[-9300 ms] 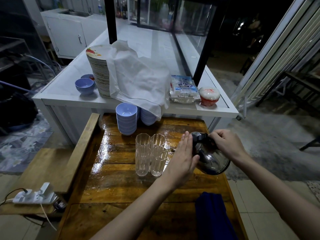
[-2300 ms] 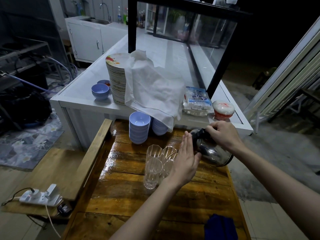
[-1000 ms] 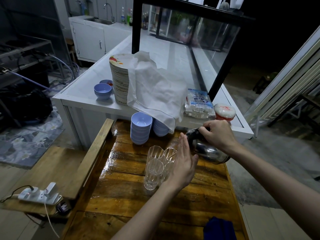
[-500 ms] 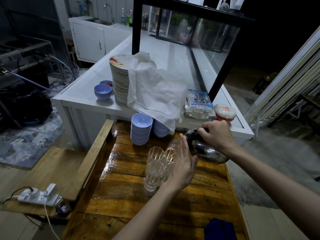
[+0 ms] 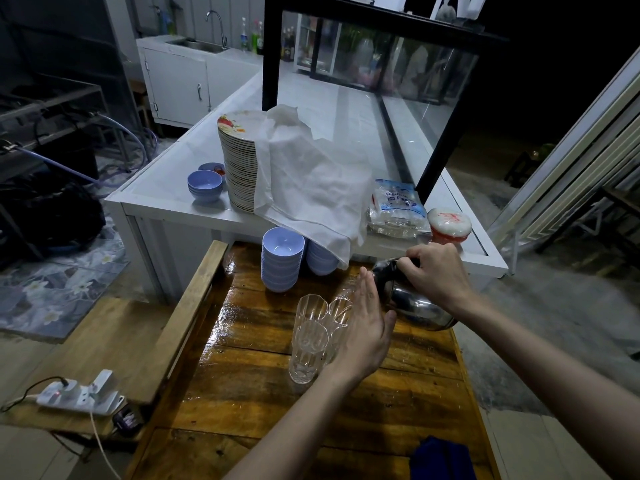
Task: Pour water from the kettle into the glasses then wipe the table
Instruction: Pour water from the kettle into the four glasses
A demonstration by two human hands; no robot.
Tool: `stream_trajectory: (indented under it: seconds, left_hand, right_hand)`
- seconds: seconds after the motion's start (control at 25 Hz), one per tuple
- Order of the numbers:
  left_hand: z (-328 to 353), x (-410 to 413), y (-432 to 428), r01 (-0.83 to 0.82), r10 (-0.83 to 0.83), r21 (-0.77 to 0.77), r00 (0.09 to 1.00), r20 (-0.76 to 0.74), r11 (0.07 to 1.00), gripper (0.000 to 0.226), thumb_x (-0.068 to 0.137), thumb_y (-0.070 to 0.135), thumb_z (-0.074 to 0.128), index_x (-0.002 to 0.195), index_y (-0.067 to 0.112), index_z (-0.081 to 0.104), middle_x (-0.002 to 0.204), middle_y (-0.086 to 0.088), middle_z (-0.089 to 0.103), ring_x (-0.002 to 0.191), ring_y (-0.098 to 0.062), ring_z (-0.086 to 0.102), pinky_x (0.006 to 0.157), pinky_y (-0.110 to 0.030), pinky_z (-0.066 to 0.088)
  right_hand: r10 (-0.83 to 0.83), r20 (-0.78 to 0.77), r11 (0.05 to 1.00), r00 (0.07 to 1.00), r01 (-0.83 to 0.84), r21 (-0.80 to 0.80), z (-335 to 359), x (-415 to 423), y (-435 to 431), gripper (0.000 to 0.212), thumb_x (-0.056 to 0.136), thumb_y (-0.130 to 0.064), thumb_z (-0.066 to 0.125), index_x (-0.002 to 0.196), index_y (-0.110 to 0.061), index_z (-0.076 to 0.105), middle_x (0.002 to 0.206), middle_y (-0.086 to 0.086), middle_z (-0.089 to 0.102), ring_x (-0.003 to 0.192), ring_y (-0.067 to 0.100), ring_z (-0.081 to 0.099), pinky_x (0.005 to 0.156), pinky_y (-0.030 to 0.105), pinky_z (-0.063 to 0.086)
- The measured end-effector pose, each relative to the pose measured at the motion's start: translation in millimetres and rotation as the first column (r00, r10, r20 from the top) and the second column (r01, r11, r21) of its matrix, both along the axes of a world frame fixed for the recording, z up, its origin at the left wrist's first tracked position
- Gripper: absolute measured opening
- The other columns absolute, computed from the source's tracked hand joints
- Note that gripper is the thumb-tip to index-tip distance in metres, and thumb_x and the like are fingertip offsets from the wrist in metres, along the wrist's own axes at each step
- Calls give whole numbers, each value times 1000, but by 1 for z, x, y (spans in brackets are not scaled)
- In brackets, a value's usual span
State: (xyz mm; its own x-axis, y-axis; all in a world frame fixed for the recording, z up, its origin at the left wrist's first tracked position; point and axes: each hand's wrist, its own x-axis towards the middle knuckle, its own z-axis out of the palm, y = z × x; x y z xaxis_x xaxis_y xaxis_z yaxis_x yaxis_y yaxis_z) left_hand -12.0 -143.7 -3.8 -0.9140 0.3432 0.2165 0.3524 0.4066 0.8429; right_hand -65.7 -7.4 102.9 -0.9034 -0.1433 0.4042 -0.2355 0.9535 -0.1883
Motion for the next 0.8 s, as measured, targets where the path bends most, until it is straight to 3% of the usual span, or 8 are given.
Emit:
stream_trajectory:
  seconds: [0.24,0.4,0.56,0.68,0.8]
  left_hand:
    - [13,-7,1,48,-54,-131,998,-41,990,67,105,33,29,153,13,-14,161,-2,-21,147,-9,-21,121,-27,-9]
    - [23,-13,4,101,-126,-221,987,-102,970,64,104,39,24,155,10,-1,164,-6,-6,150,-13,-10,123,-30,-3]
    - [33,-14,7,102,-152,-262,972,-180,960,59,104,28,31,155,8,7,164,-8,3,151,-15,-4,122,-29,-2]
    - [36,-15,4,65,-126,-260,966,-227,963,59,104,28,30,154,7,8,164,-8,3,151,-15,-3,122,-27,-4]
    - [34,-15,-5,11,-60,-202,970,-237,979,60,104,27,32,154,6,7,163,-9,2,151,-15,-4,123,-31,-2]
  right_hand:
    - [-181,89,954,979,197,-227,-6,22,13,35,90,-24,57,59,-12,67,55,6,62,52,18,55,49,25,32]
    - [-333,219,792,917,399,-463,-21,41,26,42,90,-22,55,50,-10,55,51,7,54,55,21,48,52,32,34]
    - [-372,234,677,898,435,-594,-36,51,34,38,89,-26,54,64,1,66,67,24,66,61,28,56,56,42,45]
    - [-346,209,669,914,397,-629,-33,48,28,37,89,-24,55,66,1,67,68,23,67,59,24,54,55,37,44]
    - [-289,174,734,941,335,-590,-19,39,15,38,91,-22,56,58,-6,63,59,15,62,56,20,49,52,31,36]
